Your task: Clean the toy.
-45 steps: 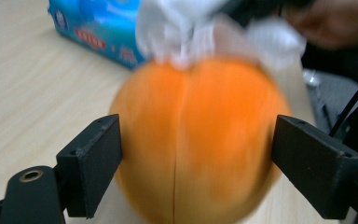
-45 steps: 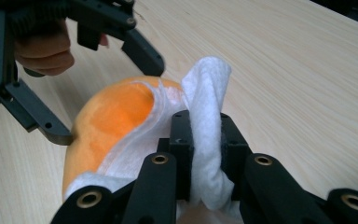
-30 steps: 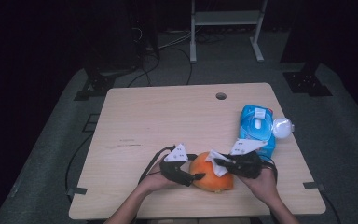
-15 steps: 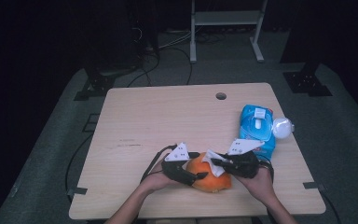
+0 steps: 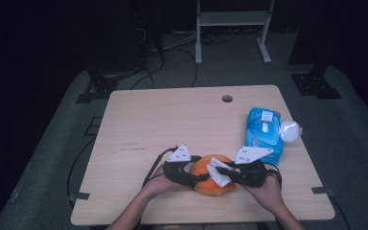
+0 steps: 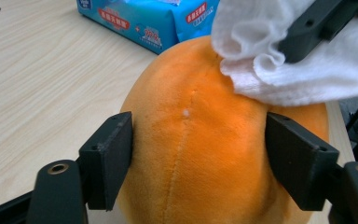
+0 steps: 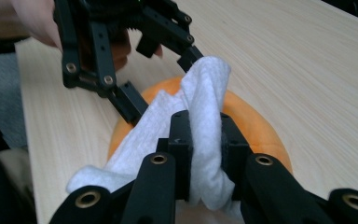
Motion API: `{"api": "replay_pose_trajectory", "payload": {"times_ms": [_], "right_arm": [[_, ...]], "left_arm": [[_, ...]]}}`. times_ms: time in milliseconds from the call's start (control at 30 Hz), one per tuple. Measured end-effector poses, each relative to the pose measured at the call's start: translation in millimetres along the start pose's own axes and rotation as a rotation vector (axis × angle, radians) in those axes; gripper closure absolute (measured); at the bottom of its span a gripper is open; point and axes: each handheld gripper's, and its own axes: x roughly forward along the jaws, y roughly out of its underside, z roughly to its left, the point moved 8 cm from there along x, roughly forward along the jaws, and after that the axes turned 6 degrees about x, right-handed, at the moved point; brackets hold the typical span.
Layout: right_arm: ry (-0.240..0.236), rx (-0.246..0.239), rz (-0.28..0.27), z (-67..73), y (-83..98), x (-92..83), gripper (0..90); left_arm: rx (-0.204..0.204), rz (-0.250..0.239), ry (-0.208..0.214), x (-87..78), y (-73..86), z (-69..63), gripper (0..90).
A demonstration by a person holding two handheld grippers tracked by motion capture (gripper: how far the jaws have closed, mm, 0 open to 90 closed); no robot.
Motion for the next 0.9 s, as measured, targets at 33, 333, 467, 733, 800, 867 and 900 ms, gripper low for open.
{"api": "replay_pose_trajectory", "payload": {"times_ms": [33, 333, 467, 733, 800, 867, 900], "right_arm": [[-0.002, 0.011, 0.002, -4.0, 0.9, 0.1, 78.2], [0.017, 0.096, -0.013, -23.0, 7.0, -2.1, 78.1], [0.001, 0.042, -0.034, -11.0, -3.1, 3.1, 78.1], [0.042, 0.082, -0.005, -31.6, 9.7, -1.5, 77.6], [0.033, 0.091, -0.003, -31.0, 14.1, -3.4, 77.7], [0.007, 0.094, -0.010, -25.3, 13.6, -4.6, 77.8], [-0.017, 0.085, -0.021, -20.4, 11.6, -4.5, 77.8]], "left_arm": [[-0.001, -0.001, 0.000, -0.7, 0.1, -0.1, 28.1], [0.085, -0.062, 0.021, -5.6, -16.5, -8.1, 17.4], [0.102, -0.038, 0.007, -3.3, -14.9, -9.8, 22.5], [0.028, -0.023, -0.005, -7.6, -6.5, 1.7, 30.2], [0.015, -0.024, -0.008, -9.2, -4.5, 4.3, 30.2], [0.003, -0.022, -0.018, -9.7, -3.6, 6.6, 30.1], [-0.010, -0.025, -0.020, -9.9, -2.9, 8.2, 30.0]]}}
